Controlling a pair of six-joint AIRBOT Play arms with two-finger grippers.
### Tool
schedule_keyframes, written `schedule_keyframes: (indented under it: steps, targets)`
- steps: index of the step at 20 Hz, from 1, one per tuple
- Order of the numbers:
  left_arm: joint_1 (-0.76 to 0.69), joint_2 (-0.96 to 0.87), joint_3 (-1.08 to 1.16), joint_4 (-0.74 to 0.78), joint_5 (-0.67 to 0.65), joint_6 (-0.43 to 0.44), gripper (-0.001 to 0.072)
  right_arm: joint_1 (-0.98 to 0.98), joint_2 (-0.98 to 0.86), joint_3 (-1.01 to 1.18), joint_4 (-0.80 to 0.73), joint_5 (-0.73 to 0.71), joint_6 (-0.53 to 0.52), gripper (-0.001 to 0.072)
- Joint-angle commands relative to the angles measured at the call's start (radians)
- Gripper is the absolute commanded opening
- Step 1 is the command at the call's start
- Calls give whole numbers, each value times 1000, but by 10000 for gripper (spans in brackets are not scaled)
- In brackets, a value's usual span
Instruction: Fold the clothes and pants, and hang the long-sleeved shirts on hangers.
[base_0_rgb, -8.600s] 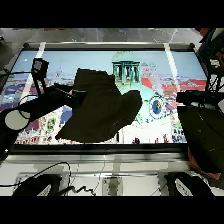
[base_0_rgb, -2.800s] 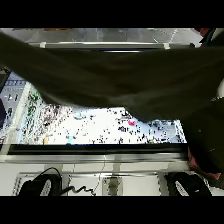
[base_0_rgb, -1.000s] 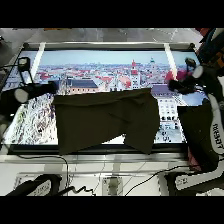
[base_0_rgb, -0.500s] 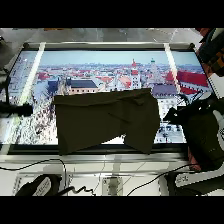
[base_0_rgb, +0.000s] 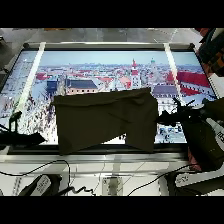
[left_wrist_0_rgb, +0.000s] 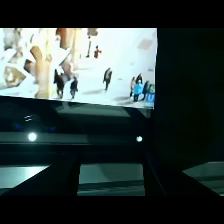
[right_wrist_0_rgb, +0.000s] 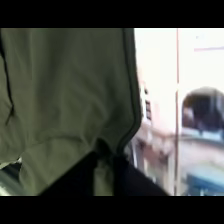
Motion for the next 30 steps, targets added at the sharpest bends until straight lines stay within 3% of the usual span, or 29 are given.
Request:
schedule_keyframes:
  steps: [1,6,9,15,16,18,20,25,28,30]
  targets:
    - [21,-41,-69,-33,-22,27,389,10,1,-8,13,-26,-47,17]
    - [20,-126,-74,-37,-27,29,389,10,1,-8,13,9,-51,18]
    - [-7,-187,-90,-125,-8,85,391,10,1,-8,13,29,-51,17]
    - [-189,-322,-105,-208,82,93,392,10,1,-8,17,32,-50,18]
    - [-220,-348,-100,-210,83,94,327,10,3,-8,21,32,-50,17]
    - [-268,-367,-75,-208,69,94,89,10,33,-8,20,22,-51,17]
    - [-286,-367,-13,-208,-19,129,13,10,92,-8,20,13,-54,17]
    - [-280,-360,288,-309,-346,142,12,10,333,-8,45,22,-53,17]
    - [-281,-297,522,-470,-379,138,10,10,543,8,149,24,-53,17]
    - [-281,-232,682,-507,-348,90,11,10,679,51,216,25,-53,17]
